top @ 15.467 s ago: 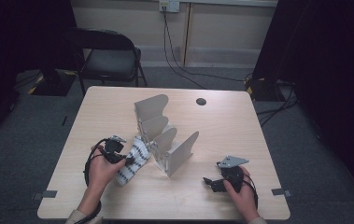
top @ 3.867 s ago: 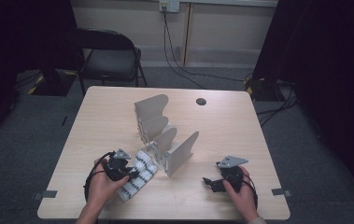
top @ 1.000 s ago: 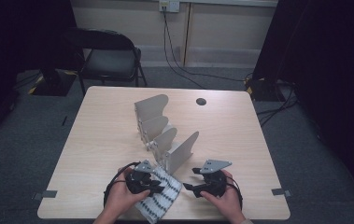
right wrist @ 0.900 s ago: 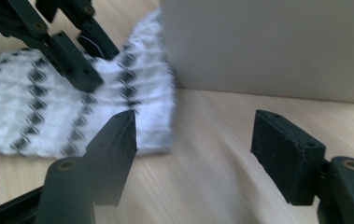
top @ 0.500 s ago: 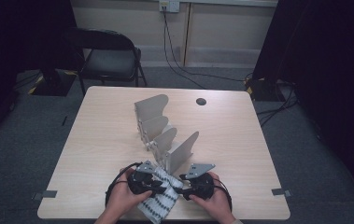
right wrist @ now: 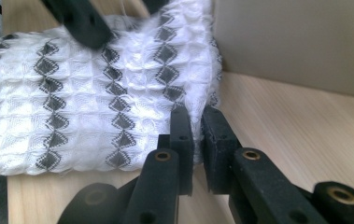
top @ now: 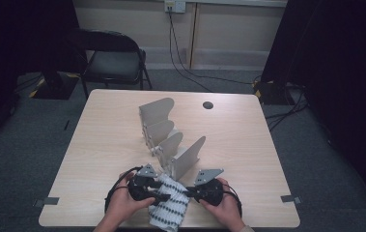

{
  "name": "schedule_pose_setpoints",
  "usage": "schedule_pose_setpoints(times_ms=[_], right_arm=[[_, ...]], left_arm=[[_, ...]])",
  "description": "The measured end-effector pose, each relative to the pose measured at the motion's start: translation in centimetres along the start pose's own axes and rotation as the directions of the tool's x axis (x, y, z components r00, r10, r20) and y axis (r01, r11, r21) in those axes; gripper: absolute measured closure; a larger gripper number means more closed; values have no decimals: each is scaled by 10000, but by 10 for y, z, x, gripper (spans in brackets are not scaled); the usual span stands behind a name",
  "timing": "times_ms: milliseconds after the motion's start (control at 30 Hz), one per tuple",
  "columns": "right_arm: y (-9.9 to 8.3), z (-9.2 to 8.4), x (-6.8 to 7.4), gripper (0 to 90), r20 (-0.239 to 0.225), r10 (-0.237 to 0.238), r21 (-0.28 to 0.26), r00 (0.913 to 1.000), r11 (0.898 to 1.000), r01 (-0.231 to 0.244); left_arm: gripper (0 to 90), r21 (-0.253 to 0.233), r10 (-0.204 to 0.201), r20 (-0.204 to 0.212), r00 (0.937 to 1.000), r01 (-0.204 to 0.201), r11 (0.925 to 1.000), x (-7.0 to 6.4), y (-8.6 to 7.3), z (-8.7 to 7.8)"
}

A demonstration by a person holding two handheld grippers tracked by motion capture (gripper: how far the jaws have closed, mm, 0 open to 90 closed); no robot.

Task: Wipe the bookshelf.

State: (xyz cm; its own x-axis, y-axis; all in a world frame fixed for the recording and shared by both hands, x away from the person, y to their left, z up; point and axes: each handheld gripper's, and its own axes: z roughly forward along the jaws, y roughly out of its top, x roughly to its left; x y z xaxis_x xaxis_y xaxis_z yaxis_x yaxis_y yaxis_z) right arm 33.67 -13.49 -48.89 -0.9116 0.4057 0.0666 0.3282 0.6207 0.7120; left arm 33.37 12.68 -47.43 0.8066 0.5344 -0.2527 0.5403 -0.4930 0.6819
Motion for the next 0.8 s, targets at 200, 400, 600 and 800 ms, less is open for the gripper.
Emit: schedule_pose_setpoints(times_ms=[200, 400, 600, 800], right_arm=[[-13, -17, -15, 845, 242, 405, 143, 9989, 9991, -409], [-32, -41, -38, 845, 989, 1130, 171, 9887, 9932, -1152], [-54, -65, -64, 845, 2254, 2410, -238, 9440, 9700, -2419], [-59, -70, -69, 810, 2817, 3025, -528, 9106, 9525, -3000]], left_arm=[[346, -197, -10, -413, 9991, 2, 9998, 8, -2, -8], [334, -151, -2, -757, 9971, -9, 9999, 15, -4, -12], [310, -100, 32, -1061, 9944, -43, 9999, 23, -5, -12], [293, -126, -31, -1383, 9904, 14, 9999, 33, -8, -16]])
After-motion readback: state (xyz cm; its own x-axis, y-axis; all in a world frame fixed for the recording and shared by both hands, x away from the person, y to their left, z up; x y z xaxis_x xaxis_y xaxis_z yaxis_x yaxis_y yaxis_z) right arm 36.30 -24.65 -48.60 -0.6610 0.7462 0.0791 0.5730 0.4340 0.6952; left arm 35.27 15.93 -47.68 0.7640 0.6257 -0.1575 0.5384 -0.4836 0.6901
